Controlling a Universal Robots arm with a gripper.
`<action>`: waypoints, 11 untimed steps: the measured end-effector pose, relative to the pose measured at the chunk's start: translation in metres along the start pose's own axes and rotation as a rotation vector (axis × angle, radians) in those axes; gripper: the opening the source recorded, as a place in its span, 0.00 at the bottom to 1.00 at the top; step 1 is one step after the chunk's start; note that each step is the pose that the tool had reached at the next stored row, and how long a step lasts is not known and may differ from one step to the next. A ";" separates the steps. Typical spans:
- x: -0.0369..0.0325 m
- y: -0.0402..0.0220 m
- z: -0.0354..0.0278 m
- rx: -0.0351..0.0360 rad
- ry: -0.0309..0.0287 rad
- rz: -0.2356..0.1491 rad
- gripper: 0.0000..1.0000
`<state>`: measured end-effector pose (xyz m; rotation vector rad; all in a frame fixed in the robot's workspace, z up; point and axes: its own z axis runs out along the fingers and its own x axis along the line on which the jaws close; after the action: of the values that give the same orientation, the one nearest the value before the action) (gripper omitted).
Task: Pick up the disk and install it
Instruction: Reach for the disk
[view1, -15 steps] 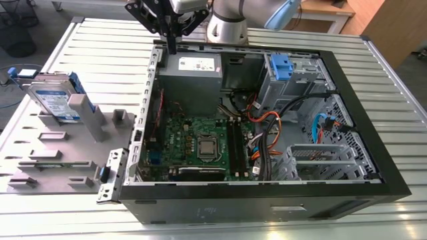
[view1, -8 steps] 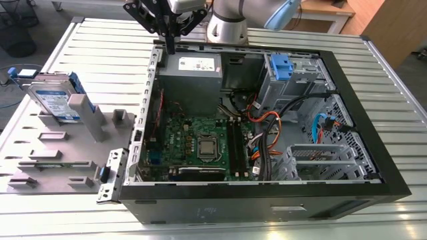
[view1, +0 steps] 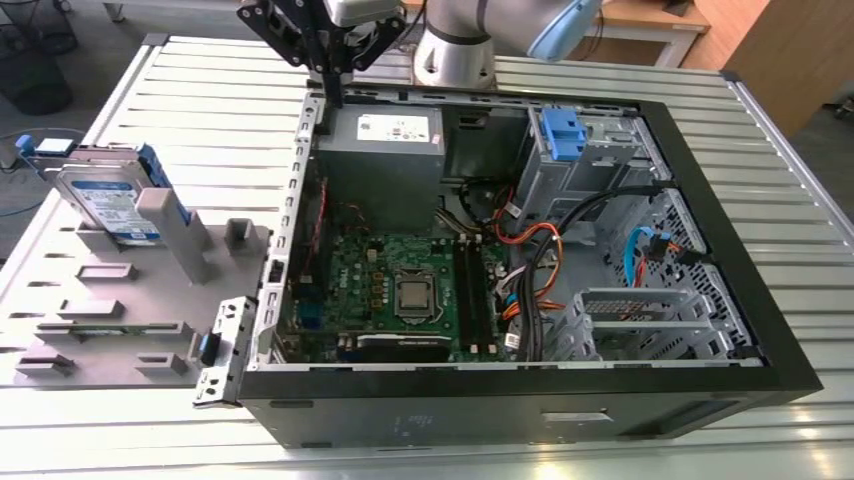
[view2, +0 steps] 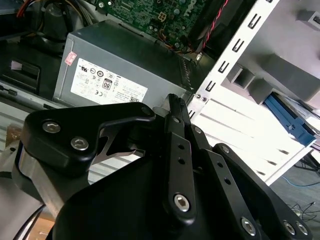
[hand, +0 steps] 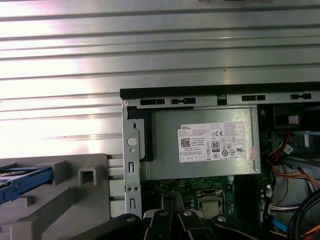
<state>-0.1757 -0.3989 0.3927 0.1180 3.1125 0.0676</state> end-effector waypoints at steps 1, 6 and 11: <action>0.0010 -0.0001 0.0000 0.0001 0.0000 0.000 0.11; 0.0073 -0.0005 -0.0002 0.0000 -0.0001 0.000 0.11; 0.0149 -0.0011 -0.0003 0.0000 -0.0001 0.000 0.11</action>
<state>-0.1907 -0.3989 0.3926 0.1181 3.1124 0.0677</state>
